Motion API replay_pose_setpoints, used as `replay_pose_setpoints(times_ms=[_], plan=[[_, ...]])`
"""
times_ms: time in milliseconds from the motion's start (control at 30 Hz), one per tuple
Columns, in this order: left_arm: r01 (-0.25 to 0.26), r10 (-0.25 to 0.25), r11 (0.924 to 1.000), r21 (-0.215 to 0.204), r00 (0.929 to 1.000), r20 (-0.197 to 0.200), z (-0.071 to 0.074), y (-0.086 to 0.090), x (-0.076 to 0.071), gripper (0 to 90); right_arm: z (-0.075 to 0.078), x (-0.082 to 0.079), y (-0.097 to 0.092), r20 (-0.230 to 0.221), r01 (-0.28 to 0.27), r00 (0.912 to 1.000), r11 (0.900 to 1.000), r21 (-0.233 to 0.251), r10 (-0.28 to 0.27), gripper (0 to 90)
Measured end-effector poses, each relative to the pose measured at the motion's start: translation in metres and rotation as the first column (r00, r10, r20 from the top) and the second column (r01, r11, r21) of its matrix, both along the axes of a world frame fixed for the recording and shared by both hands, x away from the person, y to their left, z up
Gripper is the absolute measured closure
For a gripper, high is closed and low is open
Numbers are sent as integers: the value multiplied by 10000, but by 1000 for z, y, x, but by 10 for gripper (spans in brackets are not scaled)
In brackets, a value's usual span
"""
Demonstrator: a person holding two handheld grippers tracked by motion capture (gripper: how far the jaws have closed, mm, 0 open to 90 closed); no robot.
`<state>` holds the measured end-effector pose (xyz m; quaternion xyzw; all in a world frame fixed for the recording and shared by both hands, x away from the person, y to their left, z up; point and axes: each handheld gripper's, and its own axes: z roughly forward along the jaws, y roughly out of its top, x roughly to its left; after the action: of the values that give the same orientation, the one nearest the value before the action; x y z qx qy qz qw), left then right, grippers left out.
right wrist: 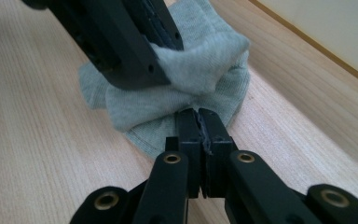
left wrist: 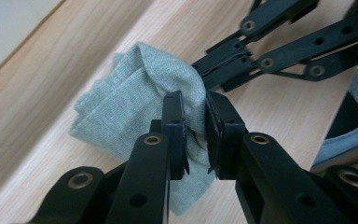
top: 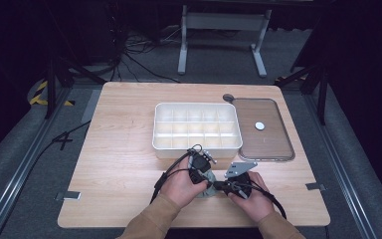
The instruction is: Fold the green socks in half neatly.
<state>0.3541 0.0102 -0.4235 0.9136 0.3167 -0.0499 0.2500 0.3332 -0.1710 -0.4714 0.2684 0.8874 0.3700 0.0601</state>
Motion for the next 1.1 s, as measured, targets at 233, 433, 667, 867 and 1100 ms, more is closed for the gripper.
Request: replay_pose_setpoints(times_ms=[233,433,667,867,1100], plan=[[881,-925,9908,-1030,9949,-393,-5,16,-1,531,1,1,-2,-201,11,9998,10000,-4,-11,846],[2055,-2059,9761,-710,9786,14,-12,11,-9,492,6,2,-6,-566,181,9982,9995,-243,-194,820],[2142,-2132,9752,-551,9767,239,-14,12,-9,455,34,-1,-20,-198,774,9968,9969,159,-771,833],[1602,-1599,9870,-96,9869,218,-17,11,-9,648,34,-4,-13,-353,505,9982,9979,394,-491,846],[1217,-1201,9919,-366,9918,438,-12,14,-10,888,13,1,-8,-992,643,9931,9979,74,-632,851]])
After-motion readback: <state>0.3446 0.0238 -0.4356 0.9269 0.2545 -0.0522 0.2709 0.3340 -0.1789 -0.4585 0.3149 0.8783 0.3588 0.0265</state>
